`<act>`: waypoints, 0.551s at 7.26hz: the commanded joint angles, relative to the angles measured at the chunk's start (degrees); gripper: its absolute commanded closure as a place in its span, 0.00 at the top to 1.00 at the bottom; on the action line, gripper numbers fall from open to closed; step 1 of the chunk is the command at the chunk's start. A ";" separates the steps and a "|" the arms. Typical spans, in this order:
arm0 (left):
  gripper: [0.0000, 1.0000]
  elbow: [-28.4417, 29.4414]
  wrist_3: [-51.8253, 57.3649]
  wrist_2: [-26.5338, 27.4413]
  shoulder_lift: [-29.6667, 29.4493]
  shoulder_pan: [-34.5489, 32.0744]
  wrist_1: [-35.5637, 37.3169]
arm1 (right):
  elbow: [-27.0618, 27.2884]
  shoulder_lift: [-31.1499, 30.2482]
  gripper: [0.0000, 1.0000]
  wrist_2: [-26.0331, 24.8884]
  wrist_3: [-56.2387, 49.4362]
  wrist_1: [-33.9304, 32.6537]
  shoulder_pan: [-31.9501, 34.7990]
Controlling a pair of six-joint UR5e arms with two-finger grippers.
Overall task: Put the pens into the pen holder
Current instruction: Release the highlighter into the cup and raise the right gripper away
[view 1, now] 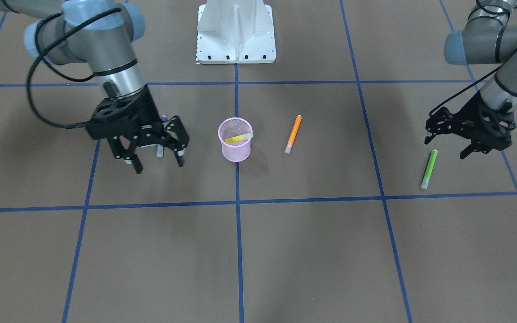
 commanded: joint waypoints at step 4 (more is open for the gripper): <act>0.58 8.93 0.95 0.48 -4.65 0.37 -1.24 | -1.89 -9.18 1.00 16.28 -24.31 -2.05 16.52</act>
